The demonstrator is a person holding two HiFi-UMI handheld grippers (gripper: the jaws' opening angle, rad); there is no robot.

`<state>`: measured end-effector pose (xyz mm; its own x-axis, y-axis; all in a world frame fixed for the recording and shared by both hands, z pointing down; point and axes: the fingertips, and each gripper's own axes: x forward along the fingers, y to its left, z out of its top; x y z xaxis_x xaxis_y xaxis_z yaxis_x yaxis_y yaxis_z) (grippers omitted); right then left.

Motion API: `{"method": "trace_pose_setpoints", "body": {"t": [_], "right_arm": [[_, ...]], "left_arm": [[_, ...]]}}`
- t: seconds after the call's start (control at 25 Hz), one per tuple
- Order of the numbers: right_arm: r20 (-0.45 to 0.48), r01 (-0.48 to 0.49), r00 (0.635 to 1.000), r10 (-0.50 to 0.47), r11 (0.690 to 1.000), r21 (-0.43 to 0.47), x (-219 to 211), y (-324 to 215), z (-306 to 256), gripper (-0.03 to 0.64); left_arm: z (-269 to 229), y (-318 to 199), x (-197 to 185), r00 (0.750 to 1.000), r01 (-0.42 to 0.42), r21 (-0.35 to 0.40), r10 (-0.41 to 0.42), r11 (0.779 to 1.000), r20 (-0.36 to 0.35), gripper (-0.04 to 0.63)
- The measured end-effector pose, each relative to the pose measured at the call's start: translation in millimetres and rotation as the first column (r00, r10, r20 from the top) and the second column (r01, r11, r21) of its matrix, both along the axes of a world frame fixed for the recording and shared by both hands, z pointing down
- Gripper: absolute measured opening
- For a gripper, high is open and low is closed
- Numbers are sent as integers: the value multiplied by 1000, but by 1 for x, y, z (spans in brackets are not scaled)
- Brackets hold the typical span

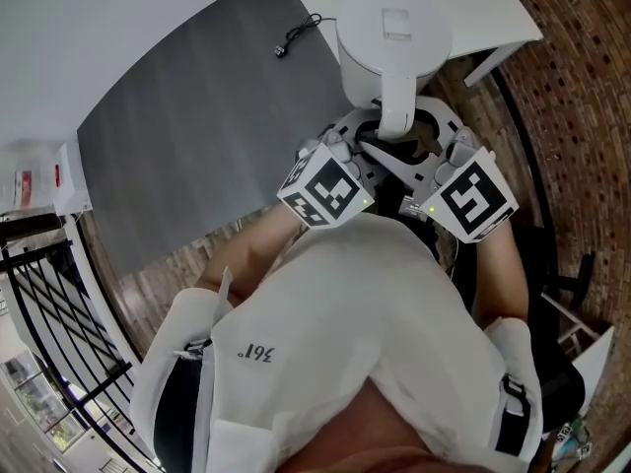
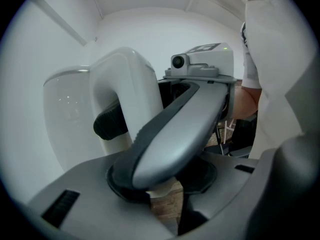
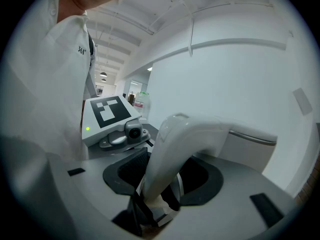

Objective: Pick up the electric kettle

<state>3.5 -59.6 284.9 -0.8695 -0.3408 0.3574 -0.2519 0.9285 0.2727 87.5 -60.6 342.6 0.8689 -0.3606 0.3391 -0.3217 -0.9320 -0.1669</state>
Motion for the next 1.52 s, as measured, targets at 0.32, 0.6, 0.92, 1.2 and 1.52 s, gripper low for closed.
{"method": "trace_pose_setpoints", "body": {"t": [0.32, 0.6, 0.92, 1.2, 1.52], "right_arm": [[-5, 37, 999, -37, 999, 18, 21, -21, -7, 175], [-13, 40, 999, -39, 999, 32, 34, -28, -11, 175], [-11, 29, 1000, -29, 998, 51, 43, -32, -21, 175], [-2, 13, 1000, -13, 996, 86, 44, -38, -40, 175], [-9, -7, 1000, 8, 995, 95, 51, -44, -48, 175]], "left_arm": [[-8, -24, 21, 999, 33, 19, -33, 999, -5, 120], [-13, -33, 35, 999, 34, 31, -33, 999, -5, 120], [-22, -37, 44, 1000, 16, 53, -16, 998, -1, 121], [-41, -43, 46, 1000, -3, 89, 3, 996, -3, 121], [-50, -48, 53, 1000, -29, 104, 30, 994, -7, 121]]}}
